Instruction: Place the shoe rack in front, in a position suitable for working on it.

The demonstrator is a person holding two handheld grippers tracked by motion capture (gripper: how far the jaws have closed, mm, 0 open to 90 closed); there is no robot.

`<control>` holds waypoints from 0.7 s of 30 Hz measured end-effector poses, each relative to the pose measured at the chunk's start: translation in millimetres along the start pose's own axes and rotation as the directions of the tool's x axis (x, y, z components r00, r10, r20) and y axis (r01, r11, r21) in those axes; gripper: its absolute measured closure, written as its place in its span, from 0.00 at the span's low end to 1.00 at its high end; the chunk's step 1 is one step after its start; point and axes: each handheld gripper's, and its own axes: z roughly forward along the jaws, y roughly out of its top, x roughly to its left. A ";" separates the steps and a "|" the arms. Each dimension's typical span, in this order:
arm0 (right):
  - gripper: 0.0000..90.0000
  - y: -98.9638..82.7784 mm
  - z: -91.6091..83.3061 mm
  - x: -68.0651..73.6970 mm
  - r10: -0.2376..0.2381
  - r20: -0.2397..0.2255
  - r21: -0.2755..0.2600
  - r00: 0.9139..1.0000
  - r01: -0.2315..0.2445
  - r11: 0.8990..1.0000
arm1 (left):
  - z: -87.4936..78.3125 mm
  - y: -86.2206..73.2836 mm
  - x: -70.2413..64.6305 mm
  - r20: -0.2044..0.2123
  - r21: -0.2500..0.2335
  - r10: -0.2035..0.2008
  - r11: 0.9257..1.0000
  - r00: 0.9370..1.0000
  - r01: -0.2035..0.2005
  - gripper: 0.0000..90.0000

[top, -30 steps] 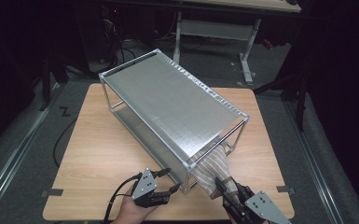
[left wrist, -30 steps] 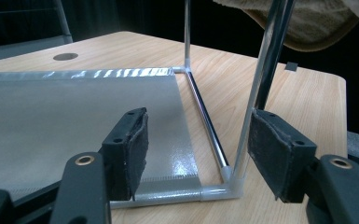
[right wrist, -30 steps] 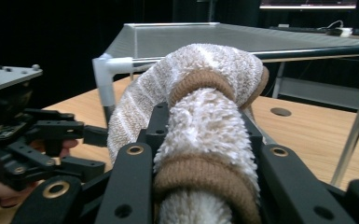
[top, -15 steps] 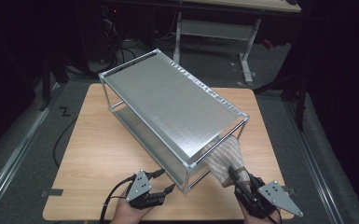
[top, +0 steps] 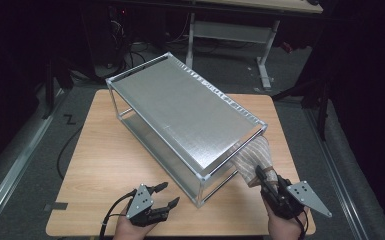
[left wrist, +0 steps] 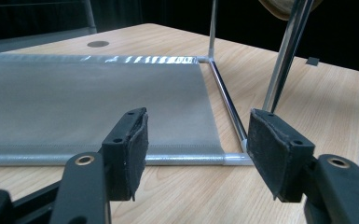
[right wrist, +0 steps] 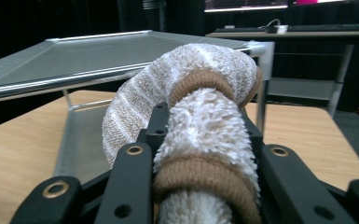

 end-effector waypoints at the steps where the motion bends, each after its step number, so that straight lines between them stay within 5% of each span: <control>1: 0.75 -0.1 2.4 -4.3 -0.006 0.026 0.002 1.000 0.006 1.000 | -0.9 -0.3 -0.9 0.001 0.002 0.001 1.000 1.000 -0.001 0.43; 12: 0.75 -2.2 -7.5 -29.2 0.004 0.131 -0.007 0.991 -0.003 1.000 | 3.8 2.1 -5.8 0.031 0.005 0.005 1.000 1.000 -0.006 0.44; 21: 0.75 -12.5 -16.9 -39.8 0.011 0.174 0.024 0.985 -0.015 1.000 | 19.1 23.5 -27.2 0.126 -0.018 0.016 1.000 0.992 -0.014 0.45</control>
